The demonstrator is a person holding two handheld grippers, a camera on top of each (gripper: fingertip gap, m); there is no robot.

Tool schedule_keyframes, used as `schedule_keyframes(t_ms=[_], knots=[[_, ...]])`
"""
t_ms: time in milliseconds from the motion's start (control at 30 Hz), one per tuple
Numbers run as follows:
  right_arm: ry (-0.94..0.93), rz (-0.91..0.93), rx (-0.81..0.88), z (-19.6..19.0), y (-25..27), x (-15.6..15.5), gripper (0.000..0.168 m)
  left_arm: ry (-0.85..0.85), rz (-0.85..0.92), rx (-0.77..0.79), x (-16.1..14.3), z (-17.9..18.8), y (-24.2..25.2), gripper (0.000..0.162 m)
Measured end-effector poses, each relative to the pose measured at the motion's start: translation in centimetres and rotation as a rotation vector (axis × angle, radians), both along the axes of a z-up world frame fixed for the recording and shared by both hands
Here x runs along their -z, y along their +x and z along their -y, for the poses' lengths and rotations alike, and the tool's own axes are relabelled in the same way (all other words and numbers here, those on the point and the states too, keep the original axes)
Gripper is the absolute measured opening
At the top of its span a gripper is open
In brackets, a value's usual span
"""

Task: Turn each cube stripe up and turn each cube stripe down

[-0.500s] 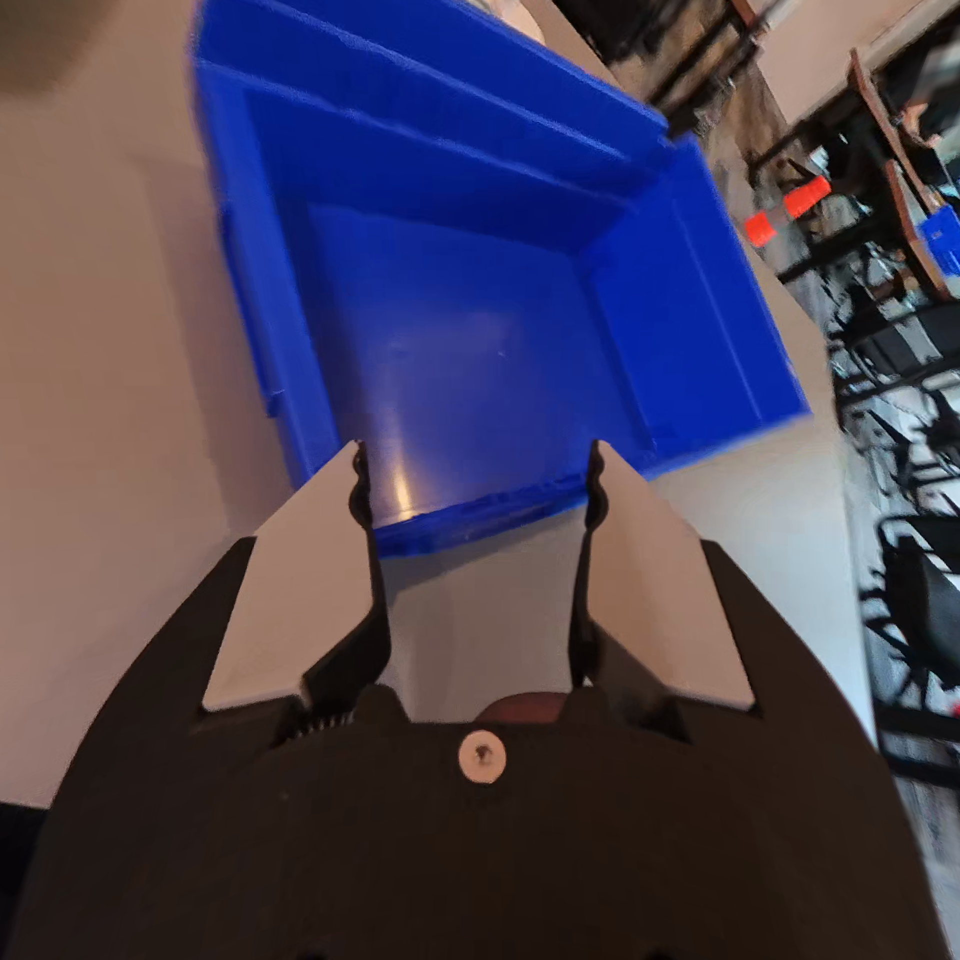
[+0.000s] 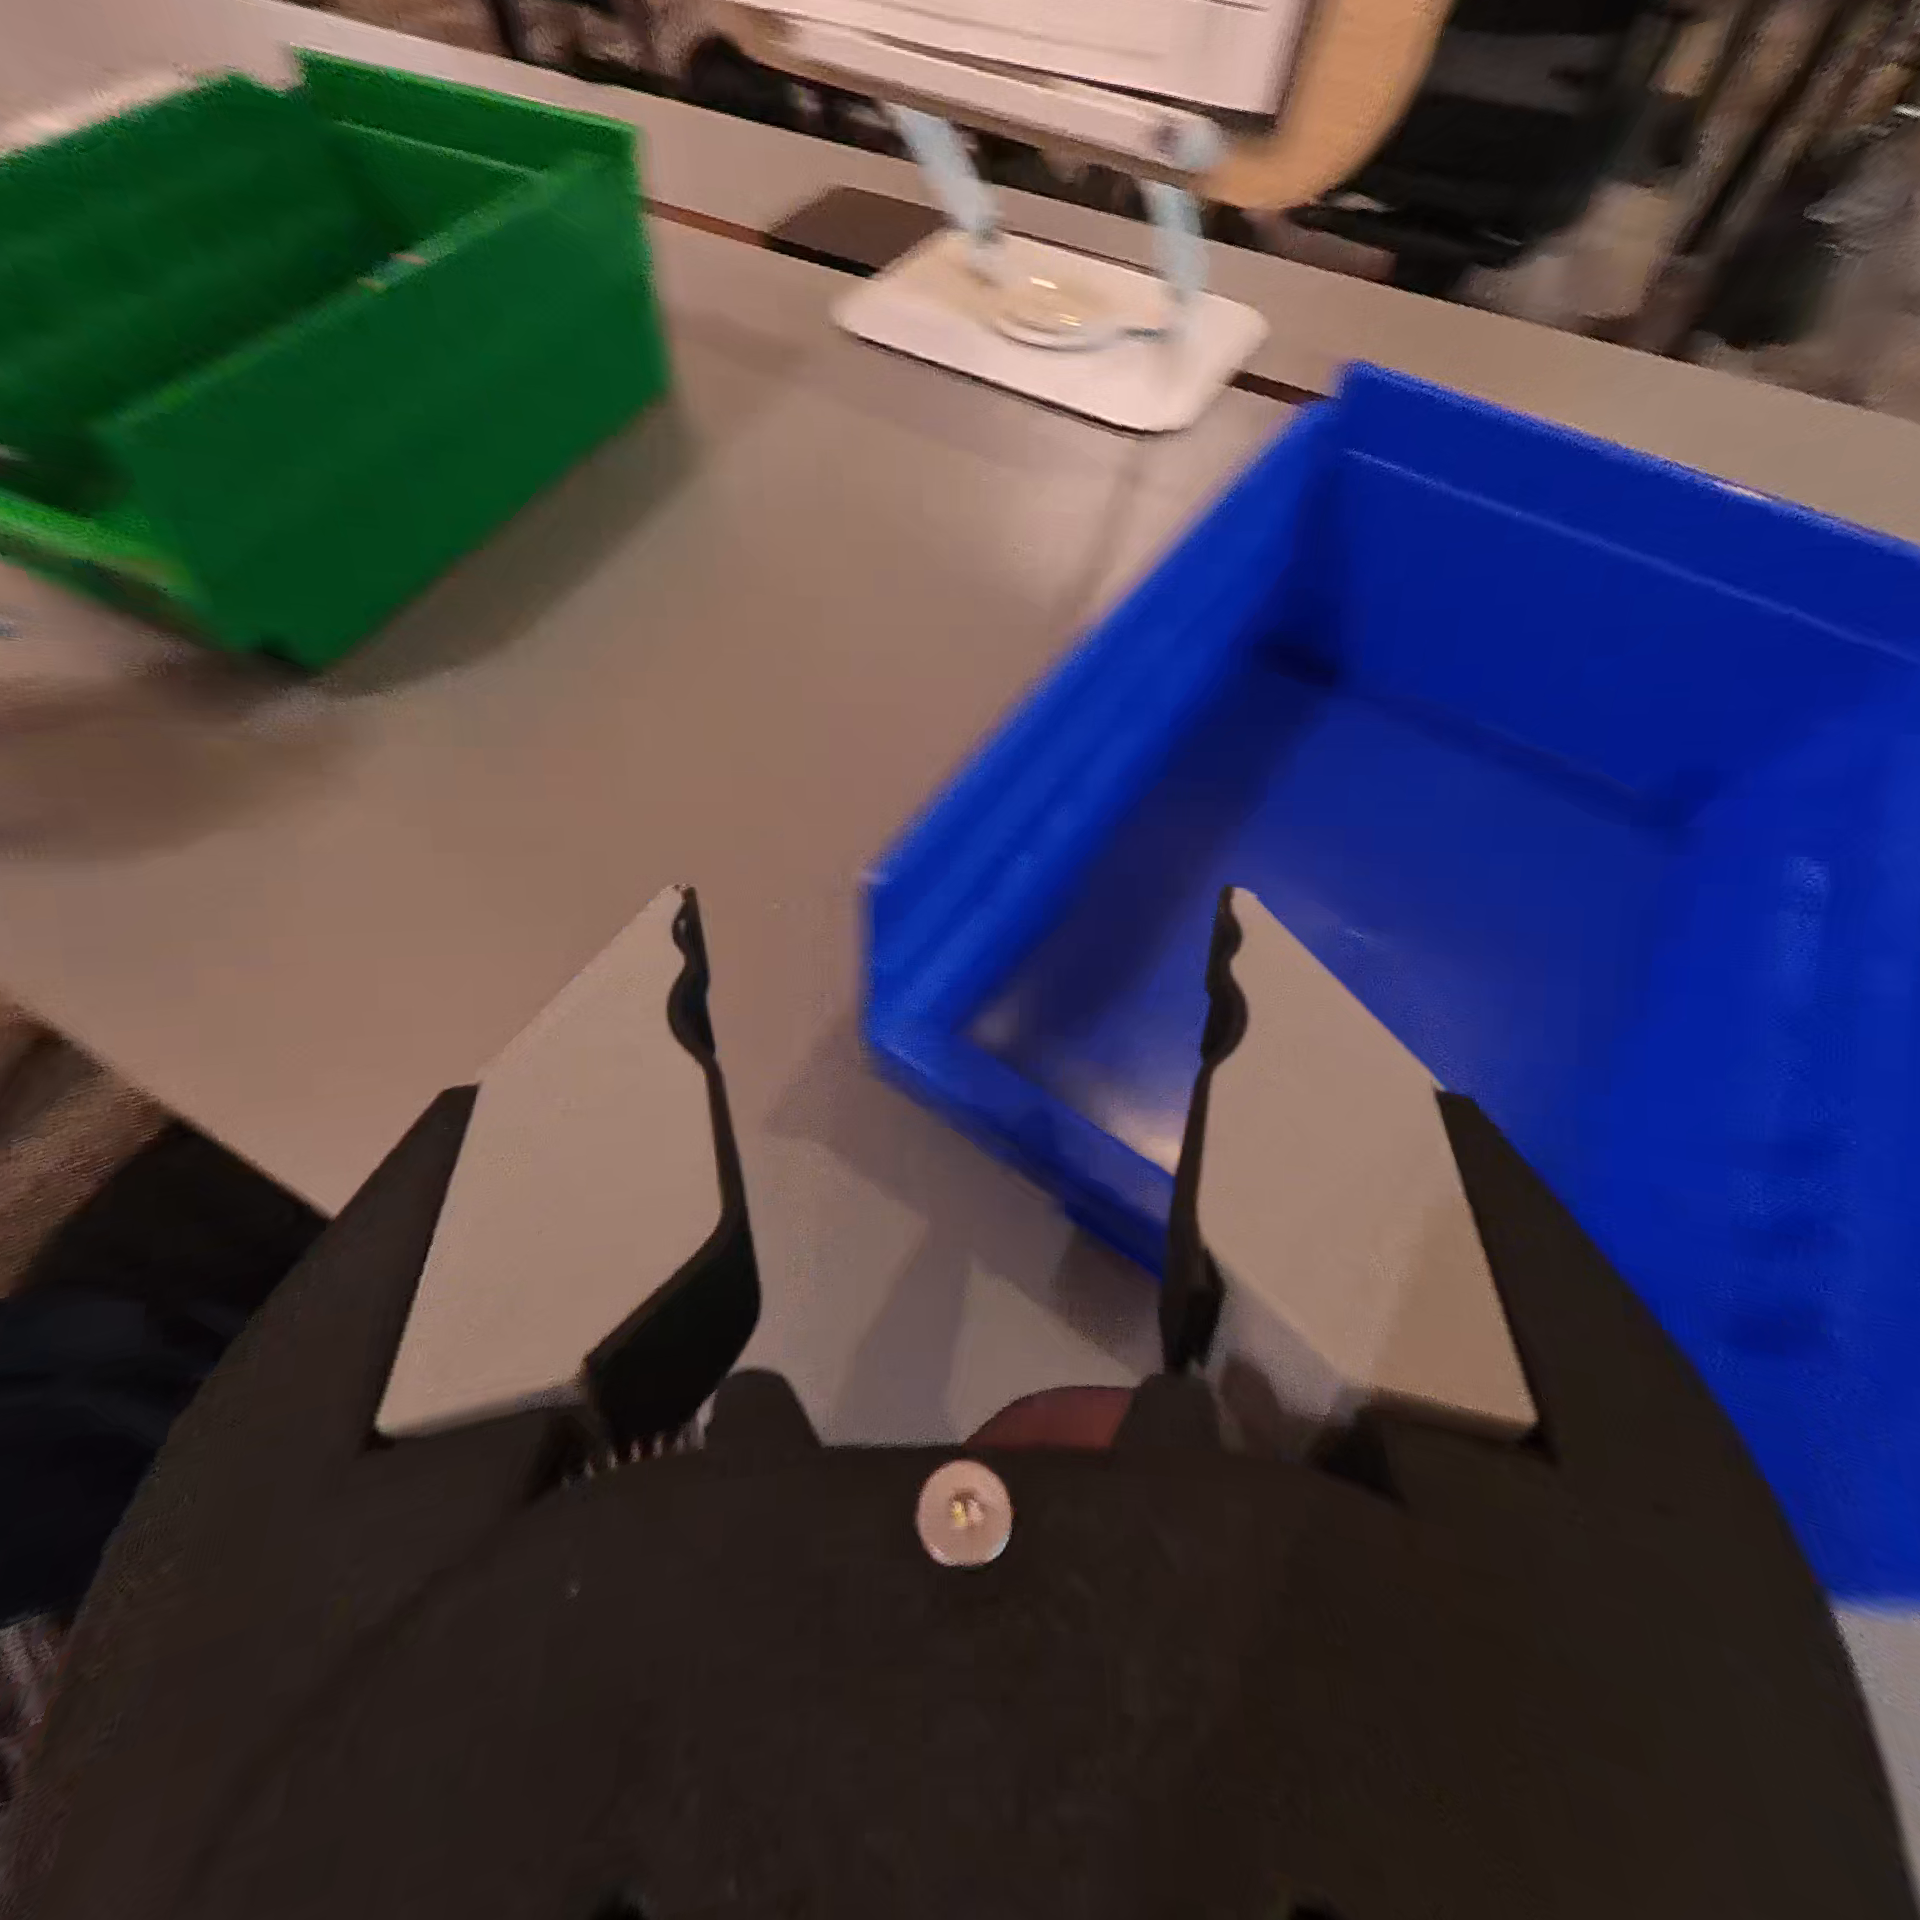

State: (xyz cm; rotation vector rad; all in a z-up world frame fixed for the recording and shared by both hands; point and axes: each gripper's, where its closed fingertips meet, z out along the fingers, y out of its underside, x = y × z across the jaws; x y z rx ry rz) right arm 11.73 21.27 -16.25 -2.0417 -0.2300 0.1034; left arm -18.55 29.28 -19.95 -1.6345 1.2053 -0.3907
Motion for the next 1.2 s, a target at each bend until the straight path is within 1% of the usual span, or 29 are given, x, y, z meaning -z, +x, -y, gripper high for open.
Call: schedule_keyframes(t_ms=[33,67,100,133,167,200,233,267,300,333,367,400,467,533,567,633,700,800,900,933,967,1033,1067,1100,1133,1167,1200], knots=[[0.006,0.005,-0.019,-0.3,-1.6,0.2,0.094,0.007,-0.028,-0.003,0.3,-0.2,1.6,0.055],[0.008,0.047,0.0,-0.9,-2.3,0.6,0.093,0.005,-0.061,-0.01,0.9,-0.6,3.0,0.057],[0.009,0.116,0.042,-1.6,-2.3,1.1,0.093,0.007,-0.101,-0.031,1.7,-1.3,4.1,0.072],[0.008,0.186,0.091,-2.3,-1.9,1.7,0.092,0.034,-0.149,-0.067,2.3,-2.3,4.7,0.065],[0.002,0.232,0.117,-3.0,-1.7,2.2,0.088,0.091,-0.208,-0.126,2.6,-3.7,4.5,0.059],[-0.007,0.255,0.13,-3.6,-1.5,2.8,0.077,0.157,-0.266,-0.183,2.8,-5.0,4.1,0.052],[-0.027,0.28,0.151,-4.1,-0.9,3.5,0.055,0.196,-0.293,-0.204,2.8,-5.6,3.9,0.045],[-0.051,0.308,0.165,-4.3,-0.1,4.1,0.031,0.188,-0.283,-0.218,2.9,-5.8,3.8,0.038],[-0.058,0.289,0.155,-4.5,0.0,4.5,0.023,0.168,-0.265,-0.231,2.8,-5.9,3.5,0.031],[-0.058,0.283,0.183,-4.5,0.8,4.5,0.018,0.158,-0.258,-0.25,2.7,-6.0,2.9,0.025],[-0.056,0.321,0.219,-4.5,1.9,4.4,0.013,0.16,-0.258,-0.28,2.6,-6.4,2.0,0.018],[-0.055,0.359,0.261,-4.3,3.2,4.3,0.009,0.172,-0.257,-0.32,2.5,-6.8,0.6,0.014],[-0.049,0.355,0.307,-4.0,5.1,4.3,0.003,0.173,-0.227,-0.396,2.4,-7.8,-2.5,0.008],[-0.042,0.311,0.328,-3.8,6.3,4.3,0.002,0.077,-0.108,-0.422,2.5,-8.1,-4.8,0.006],[-0.043,0.313,0.349,-3.7,6.9,4.4,0.002,0.049,-0.079,-0.444,2.5,-8.2,-6.0,0.006],[-0.043,0.325,0.389,-3.6,8.1,4.4,0.003,0.043,-0.067,-0.49,2.5,-8.3,-7.8,0.007],[-0.044,0.302,0.398,-3.5,8.4,4.4,0.003,0.041,-0.062,-0.512,2.4,-7.9,-8.5,0.007],[-0.032,0.424,0.441,-3.4,9.0,4.2,0.008,0.066,-0.078,-0.531,2.4,-6.9,-7.5,0.007],[-0.026,0.449,0.451,-3.4,9.0,4.2,0.01,0.087,-0.088,-0.469,2.3,-5.6,-4.6,0.008],[-0.029,0.45,0.448,-3.3,9.0,4.1,0.01,0.108,-0.094,-0.436,2.0,-5.2,-3.7,0.014],[-0.026,0.452,0.442,-3.0,8.9,3.7,0.011,0.132,-0.08,-0.416,1.2,-4.9,-3.1,0.027],[0.049,0.461,0.434,-2.1,8.4,1.6,0.03,0.113,-0.03,-0.364,-0.3,-3.9,-2.3,0.041],[0.097,0.449,0.412,-1.6,7.7,0.3,0.033,0.074,-0.012,-0.33,-0.8,-3.4,-2.1,0.053],[0.14,0.42,0.362,-1.2,6.4,-1.1,0.039,0.04,0.008,-0.304,-1.3,-3.0,-2.1,0.062],[0.188,0.378,0.289,-0.9,4.7,-2.4,0.049,0.018,0.029,-0.286,-1.9,-2.8,-2.4,0.064],[0.229,0.337,0.204,-0.8,2.7,-3.6,0.054,0.01,0.053,-0.279,-2.7,-2.9,-2.8,0.065],[0.257,0.301,0.112,-0.7,0.7,-4.5,0.054,0.01,0.078,-0.288,-3.5,-3.4,-3.5,0.065]])
